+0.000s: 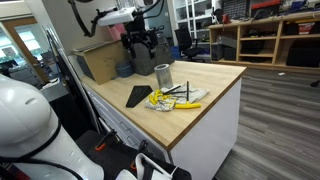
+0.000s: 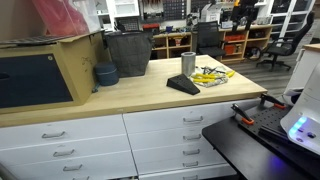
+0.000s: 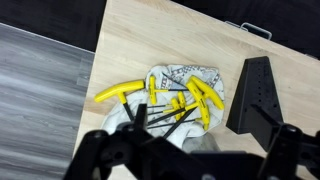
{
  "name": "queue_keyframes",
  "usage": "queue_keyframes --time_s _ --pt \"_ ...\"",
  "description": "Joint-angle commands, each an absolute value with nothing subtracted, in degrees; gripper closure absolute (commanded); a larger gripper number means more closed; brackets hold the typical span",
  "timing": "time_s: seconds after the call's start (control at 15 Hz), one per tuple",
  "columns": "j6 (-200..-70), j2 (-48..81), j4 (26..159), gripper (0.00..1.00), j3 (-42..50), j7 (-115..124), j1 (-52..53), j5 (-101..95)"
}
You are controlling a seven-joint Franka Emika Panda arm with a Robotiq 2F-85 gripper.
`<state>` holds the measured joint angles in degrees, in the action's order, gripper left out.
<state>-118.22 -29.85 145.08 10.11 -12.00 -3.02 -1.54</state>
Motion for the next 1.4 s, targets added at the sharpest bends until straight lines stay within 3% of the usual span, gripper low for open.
queue_keyframes --time_s 0.0,0.53,1.33 --pt "-118.1 -29.8 145.0 0.00 9.6 -12.3 -3.6 -1.2" --pt "-118.9 -28.9 144.4 0.00 9.6 -11.8 -3.3 0.0" --pt "-119.8 -14.7 132.3 0.00 7.1 -13.1 -0.5 3.0"
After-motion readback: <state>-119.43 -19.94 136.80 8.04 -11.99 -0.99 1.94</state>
